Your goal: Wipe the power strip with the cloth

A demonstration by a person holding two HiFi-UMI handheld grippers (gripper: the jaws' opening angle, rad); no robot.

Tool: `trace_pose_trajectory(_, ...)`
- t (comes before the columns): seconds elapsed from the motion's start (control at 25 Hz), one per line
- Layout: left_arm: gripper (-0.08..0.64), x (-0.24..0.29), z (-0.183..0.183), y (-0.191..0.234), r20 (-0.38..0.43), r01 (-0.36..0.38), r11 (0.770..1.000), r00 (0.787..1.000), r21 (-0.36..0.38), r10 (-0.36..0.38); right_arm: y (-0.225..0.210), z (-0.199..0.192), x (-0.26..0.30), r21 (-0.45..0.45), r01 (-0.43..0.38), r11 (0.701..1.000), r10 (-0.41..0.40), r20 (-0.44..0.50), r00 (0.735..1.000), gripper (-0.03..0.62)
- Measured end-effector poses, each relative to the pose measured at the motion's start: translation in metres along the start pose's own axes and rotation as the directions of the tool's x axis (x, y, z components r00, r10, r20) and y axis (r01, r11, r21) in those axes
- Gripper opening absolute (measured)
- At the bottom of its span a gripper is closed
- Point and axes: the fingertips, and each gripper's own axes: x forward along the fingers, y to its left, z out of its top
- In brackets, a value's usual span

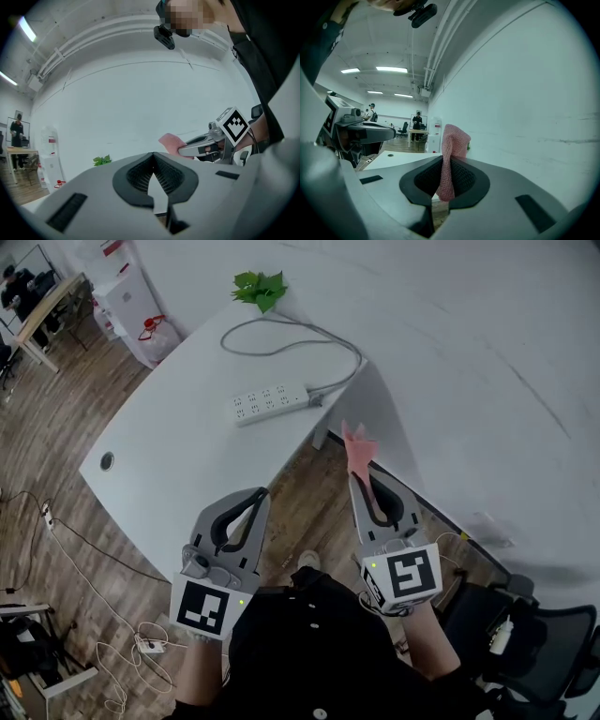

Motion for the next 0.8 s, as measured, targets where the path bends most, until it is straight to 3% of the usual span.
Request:
trace_pose_trajectory(0.4, 0.014, 0.032, 0.004, -0.003, -0.019, -0.059, 0.998, 0.998, 0.007, 0.060, -0.027, -0.009, 0.021, 0.002, -0.081, 0.997, 0.081, -0.013, 0.997, 0.054)
trace_pose_trajectory(0.8, 0.013, 0.043, -0.006, 0.019, -0.034, -0.094, 0.996, 0.995, 0.003, 0.094, -0.030, -0.017, 0.051, 0.007, -0.097, 0.995, 0.097, -0.031, 0.995, 0.054)
